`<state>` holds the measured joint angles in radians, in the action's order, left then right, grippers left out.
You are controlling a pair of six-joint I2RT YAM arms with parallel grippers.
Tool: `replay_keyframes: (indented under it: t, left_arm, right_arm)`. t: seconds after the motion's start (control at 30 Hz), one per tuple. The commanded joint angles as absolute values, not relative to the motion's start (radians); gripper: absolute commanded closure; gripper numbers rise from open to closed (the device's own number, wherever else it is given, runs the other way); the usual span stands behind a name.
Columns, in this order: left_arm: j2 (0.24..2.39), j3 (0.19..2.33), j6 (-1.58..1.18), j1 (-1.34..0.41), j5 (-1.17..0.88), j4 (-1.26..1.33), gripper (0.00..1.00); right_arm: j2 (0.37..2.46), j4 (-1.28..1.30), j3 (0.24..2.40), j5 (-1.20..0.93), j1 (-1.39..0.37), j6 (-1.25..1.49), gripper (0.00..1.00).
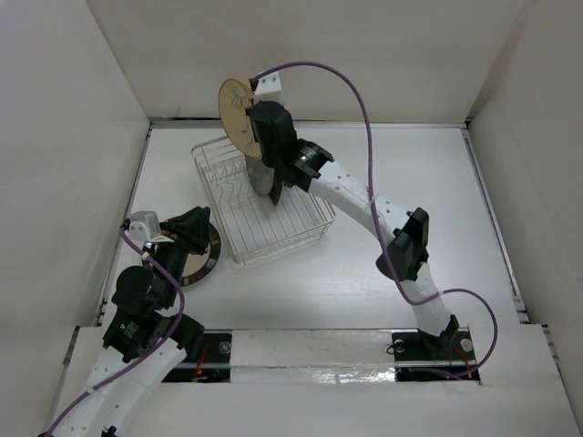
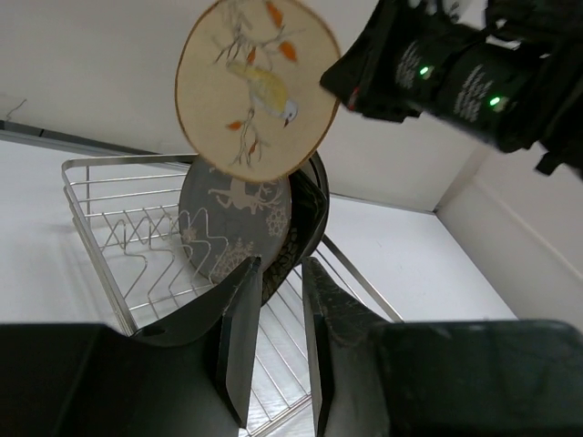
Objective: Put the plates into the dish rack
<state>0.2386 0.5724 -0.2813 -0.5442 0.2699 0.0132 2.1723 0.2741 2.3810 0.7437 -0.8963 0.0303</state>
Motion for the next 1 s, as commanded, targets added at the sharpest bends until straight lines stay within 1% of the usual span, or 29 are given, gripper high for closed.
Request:
replay_keyframes:
  t: [0.0, 0.43, 0.73, 0.97]
  left_arm:
    - [0.227, 0.595, -0.275, -0.551, 0.279, 0.057, 0.78]
    - [0.235, 0.594, -0.276, -0.551, 0.258, 0.064, 0.76]
    - [0.252, 0.594, -0.276, -0.551, 0.253, 0.063, 0.76]
    - [0.256, 0.595, -0.276, -0.551, 0.249, 0.061, 0.76]
  right_arm:
    - [2.132, 0.106, 2.485, 0.839, -0.913, -0.02, 1.0]
    - [2.253, -0.031, 2.404, 0.988, -0.954, -0.08, 1.0]
    - [2.309, -0.052, 2.402, 1.048, -0.963, -0.078, 1.0]
    - [2.307, -0.051, 2.333, 1.069, -0.973, -0.028, 1.0]
